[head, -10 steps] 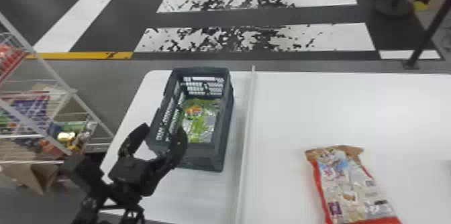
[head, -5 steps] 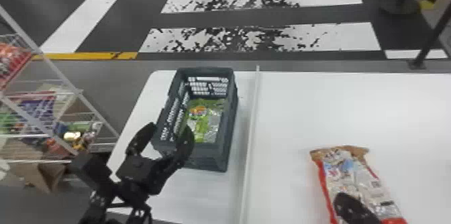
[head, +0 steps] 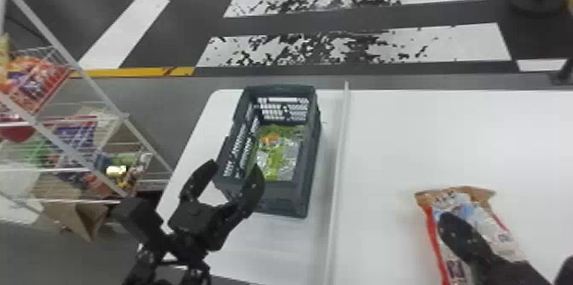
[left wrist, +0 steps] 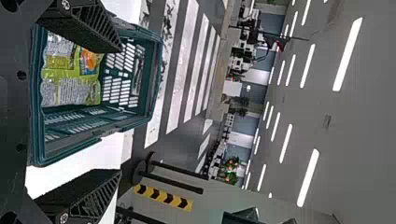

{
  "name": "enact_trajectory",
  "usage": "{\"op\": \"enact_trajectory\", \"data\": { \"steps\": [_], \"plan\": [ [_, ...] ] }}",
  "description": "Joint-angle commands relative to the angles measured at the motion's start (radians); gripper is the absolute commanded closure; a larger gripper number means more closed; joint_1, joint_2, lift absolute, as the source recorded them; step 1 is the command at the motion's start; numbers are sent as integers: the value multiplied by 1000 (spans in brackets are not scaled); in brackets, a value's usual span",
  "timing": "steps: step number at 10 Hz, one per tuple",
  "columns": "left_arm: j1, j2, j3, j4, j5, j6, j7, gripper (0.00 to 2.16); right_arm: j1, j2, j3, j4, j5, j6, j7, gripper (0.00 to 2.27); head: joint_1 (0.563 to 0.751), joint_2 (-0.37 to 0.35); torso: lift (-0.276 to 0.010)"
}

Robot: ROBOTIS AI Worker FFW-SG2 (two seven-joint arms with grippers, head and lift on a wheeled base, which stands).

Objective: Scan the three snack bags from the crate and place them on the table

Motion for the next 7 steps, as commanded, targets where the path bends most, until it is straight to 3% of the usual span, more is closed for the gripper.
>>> {"op": "enact_trajectory", "data": {
  "steps": [1, 7],
  "plan": [
    [0, 0, -11, 0, -5, 0, 2, 80, -25, -1, -5, 24, 2, -25, -10, 2172, 695, 235, -37],
    [-6, -2, -14, -2, -8, 0, 2, 80, -72, -2, -19, 211, 28, -145, -34, 2172, 695, 179, -37]
  ]
}}
